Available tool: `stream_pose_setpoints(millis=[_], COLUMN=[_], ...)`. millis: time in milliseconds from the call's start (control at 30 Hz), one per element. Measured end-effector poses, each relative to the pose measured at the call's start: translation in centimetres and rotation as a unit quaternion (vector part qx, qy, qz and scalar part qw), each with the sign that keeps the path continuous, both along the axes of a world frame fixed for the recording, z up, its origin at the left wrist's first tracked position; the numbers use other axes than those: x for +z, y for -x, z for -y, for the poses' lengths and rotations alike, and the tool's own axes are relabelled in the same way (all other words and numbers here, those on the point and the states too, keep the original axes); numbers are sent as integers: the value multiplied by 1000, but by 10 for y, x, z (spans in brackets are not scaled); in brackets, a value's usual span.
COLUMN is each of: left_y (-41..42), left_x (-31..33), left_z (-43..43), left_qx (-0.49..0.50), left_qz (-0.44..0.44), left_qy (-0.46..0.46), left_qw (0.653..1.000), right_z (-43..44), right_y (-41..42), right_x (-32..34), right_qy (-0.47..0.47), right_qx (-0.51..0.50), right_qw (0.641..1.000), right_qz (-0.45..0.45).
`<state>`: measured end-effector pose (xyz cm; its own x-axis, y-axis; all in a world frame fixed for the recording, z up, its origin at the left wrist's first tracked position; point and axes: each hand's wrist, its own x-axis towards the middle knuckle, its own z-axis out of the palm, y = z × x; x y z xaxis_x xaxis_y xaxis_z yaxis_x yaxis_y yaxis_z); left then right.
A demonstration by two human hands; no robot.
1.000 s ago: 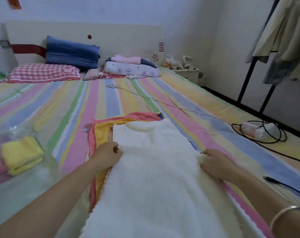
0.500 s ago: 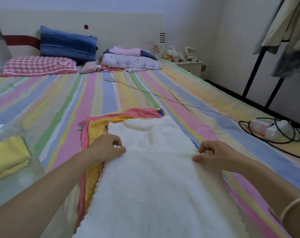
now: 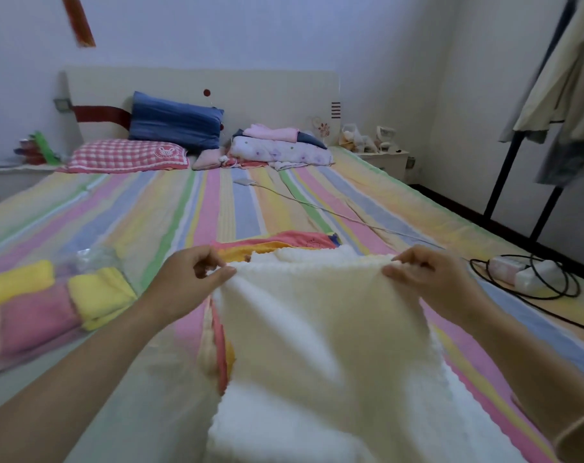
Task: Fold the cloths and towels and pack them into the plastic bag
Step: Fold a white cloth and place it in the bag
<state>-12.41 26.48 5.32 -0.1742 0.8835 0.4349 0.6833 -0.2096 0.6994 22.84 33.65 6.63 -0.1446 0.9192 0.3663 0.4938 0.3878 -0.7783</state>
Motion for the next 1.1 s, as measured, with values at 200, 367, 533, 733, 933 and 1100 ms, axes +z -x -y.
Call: stream_pose_setpoints(millis=[200,367,533,733,933,1100], left_y=[44,69,86,152,226,214], left_x=[59,113,151,130,31,-39], left_z=[117,211,278,285,240,247], left_qx=[18,-41,-14,129,270,301], left_qz=[143,261,253,147,-29,-161], left_qy=[-61,-65,-62,-63,43,127], left_qw=[988,962,965,979,961,931], right_z=[95,165,200,169,113,123], right_y=[51,89,126,198,290,326], right_x=[67,104,126,101,8,-60], right_qy=[-31,16,64,68,98,-50], right_qx=[72,178,222,185,185,132], right_qw=[992,958,930,969,978,964], right_qz=[-104,-225,-286,-146,11,227])
